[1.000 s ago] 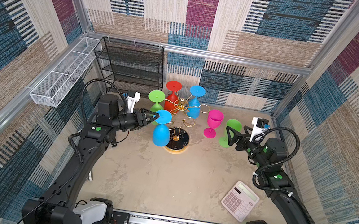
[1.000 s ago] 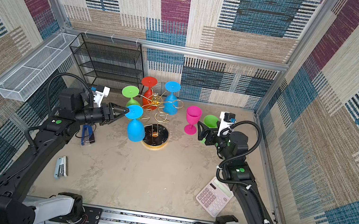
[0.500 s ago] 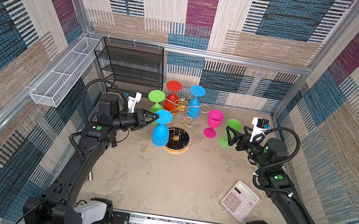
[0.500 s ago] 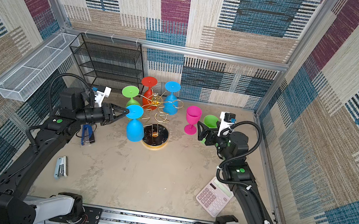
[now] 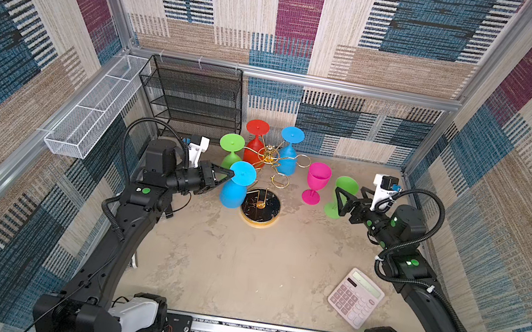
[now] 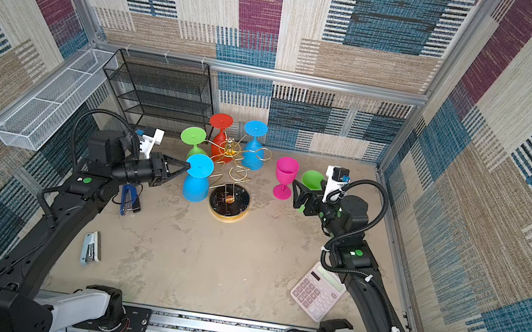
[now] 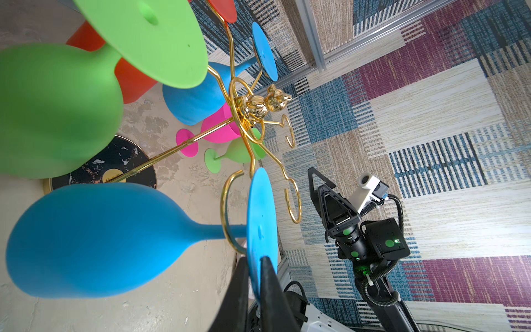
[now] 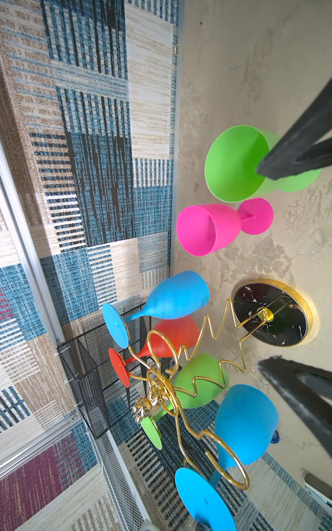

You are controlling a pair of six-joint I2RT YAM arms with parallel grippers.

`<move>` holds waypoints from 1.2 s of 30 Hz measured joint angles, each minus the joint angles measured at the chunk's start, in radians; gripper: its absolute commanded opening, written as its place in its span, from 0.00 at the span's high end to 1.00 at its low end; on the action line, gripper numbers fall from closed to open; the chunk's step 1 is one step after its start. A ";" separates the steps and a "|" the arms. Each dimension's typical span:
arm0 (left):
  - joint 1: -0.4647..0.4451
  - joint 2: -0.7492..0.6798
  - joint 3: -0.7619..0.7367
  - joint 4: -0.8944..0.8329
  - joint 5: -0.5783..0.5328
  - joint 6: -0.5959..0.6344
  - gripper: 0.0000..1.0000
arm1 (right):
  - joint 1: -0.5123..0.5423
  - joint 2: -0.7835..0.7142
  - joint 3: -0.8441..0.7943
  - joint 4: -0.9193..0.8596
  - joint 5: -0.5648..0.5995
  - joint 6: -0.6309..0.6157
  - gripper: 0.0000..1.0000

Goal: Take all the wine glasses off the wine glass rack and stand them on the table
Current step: 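Move the left gripper to the foot of the blue glass on the rack, then close the left gripper on the blue glass foot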

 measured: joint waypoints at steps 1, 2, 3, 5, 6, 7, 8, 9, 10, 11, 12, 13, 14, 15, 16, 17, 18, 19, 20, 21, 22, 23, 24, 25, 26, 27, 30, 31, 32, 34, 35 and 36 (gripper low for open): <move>0.000 -0.002 -0.002 0.005 0.000 -0.003 0.92 | 0.000 0.000 0.000 0.000 0.000 0.000 0.01; 0.000 -0.005 -0.005 0.013 0.000 -0.008 0.93 | 0.000 0.000 0.000 0.000 0.000 0.000 0.01; 0.000 -0.007 -0.007 0.018 0.000 -0.016 0.95 | 0.000 0.000 0.000 0.000 0.000 0.000 0.01; 0.000 -0.013 -0.011 0.031 0.000 -0.030 0.97 | 0.000 0.000 0.000 0.000 0.000 0.000 0.01; 0.000 -0.015 -0.013 0.036 0.000 -0.034 0.99 | 0.000 0.000 0.000 0.000 0.000 0.000 0.01; 0.000 -0.017 -0.015 0.042 0.000 -0.043 1.00 | 0.000 0.000 0.000 0.000 0.000 0.000 0.01; 0.000 -0.020 -0.018 0.049 0.000 -0.055 1.00 | 0.000 0.000 0.000 0.000 0.000 0.000 0.01; 0.000 -0.022 -0.021 0.056 0.001 -0.059 1.00 | 0.000 0.000 0.000 0.000 0.000 0.000 0.01; 0.001 -0.025 -0.024 0.067 0.001 -0.069 1.00 | 0.000 0.000 0.002 0.000 0.000 0.000 0.01; 0.001 -0.027 -0.026 0.076 0.001 -0.080 1.00 | 0.000 0.000 0.002 0.000 0.000 0.000 0.01; 0.002 -0.028 -0.026 0.081 0.001 -0.084 1.00 | 0.000 -0.001 0.003 0.000 -0.001 0.000 0.01; 0.003 -0.028 -0.026 0.086 0.002 -0.089 1.00 | 0.000 -0.002 0.003 0.000 -0.001 0.000 0.01; 0.003 -0.029 -0.027 0.093 0.003 -0.098 1.00 | 0.000 -0.004 0.003 0.000 -0.001 0.000 0.01; 0.003 -0.029 -0.030 0.098 0.005 -0.106 1.00 | 0.000 -0.005 0.003 0.000 -0.002 0.000 0.01; 0.004 -0.030 -0.034 0.106 0.008 -0.113 1.00 | 0.000 -0.006 0.003 0.000 -0.002 0.000 0.01; 0.005 -0.030 -0.039 0.118 0.014 -0.126 1.00 | 0.000 -0.008 0.004 0.000 -0.002 0.000 0.01; 0.005 -0.030 -0.043 0.128 0.019 -0.136 1.00 | 0.000 -0.010 0.004 0.000 -0.002 0.000 0.01; 0.007 -0.030 -0.047 0.139 0.022 -0.147 1.00 | 0.000 -0.012 0.004 0.000 -0.002 0.000 0.01; 0.008 -0.030 -0.048 0.148 0.023 -0.158 1.00 | 0.000 -0.014 0.004 0.000 -0.002 0.000 0.01; 0.008 -0.028 -0.048 0.155 0.023 -0.164 1.00 | 0.000 -0.017 0.004 -0.001 -0.002 0.000 0.01; 0.009 -0.026 -0.047 0.164 0.025 -0.169 1.00 | 0.000 -0.018 0.004 -0.001 -0.002 0.000 0.01; 0.009 -0.024 -0.045 0.166 0.025 -0.175 1.00 | 0.000 -0.020 0.005 -0.002 -0.003 0.000 0.01; 0.009 -0.023 -0.042 0.166 0.025 -0.175 1.00 | 0.000 -0.022 0.006 -0.005 -0.003 0.000 0.01; 0.009 -0.020 -0.037 0.166 0.026 -0.178 1.00 | 0.000 -0.025 0.006 -0.006 -0.003 0.001 0.01; 0.009 -0.019 -0.034 0.168 0.025 -0.179 1.00 | 0.000 -0.028 0.006 -0.007 -0.003 0.004 0.01; 0.009 -0.017 -0.030 0.171 0.024 -0.179 1.00 | 0.000 -0.031 0.006 -0.008 -0.003 0.004 0.01; 0.009 -0.011 -0.020 0.179 0.023 -0.181 1.00 | 0.000 -0.039 0.006 -0.008 -0.008 0.007 0.01; 0.009 -0.007 -0.019 0.184 0.023 -0.182 1.00 | 0.000 -0.041 0.007 -0.008 -0.008 0.008 0.01; 0.009 -0.004 -0.019 0.187 0.023 -0.182 1.00 | 0.000 -0.042 0.008 -0.010 -0.010 0.008 0.01; 0.009 0.002 -0.019 0.197 0.023 -0.183 1.00 | 0.000 -0.045 0.010 -0.013 -0.010 0.008 0.01; 0.009 0.005 -0.019 0.201 0.023 -0.184 1.00 | 0.000 -0.046 0.011 -0.015 -0.010 0.008 0.01; 0.009 0.009 -0.018 0.204 0.023 -0.186 1.00 | 0.000 -0.048 0.011 -0.016 -0.010 0.008 0.01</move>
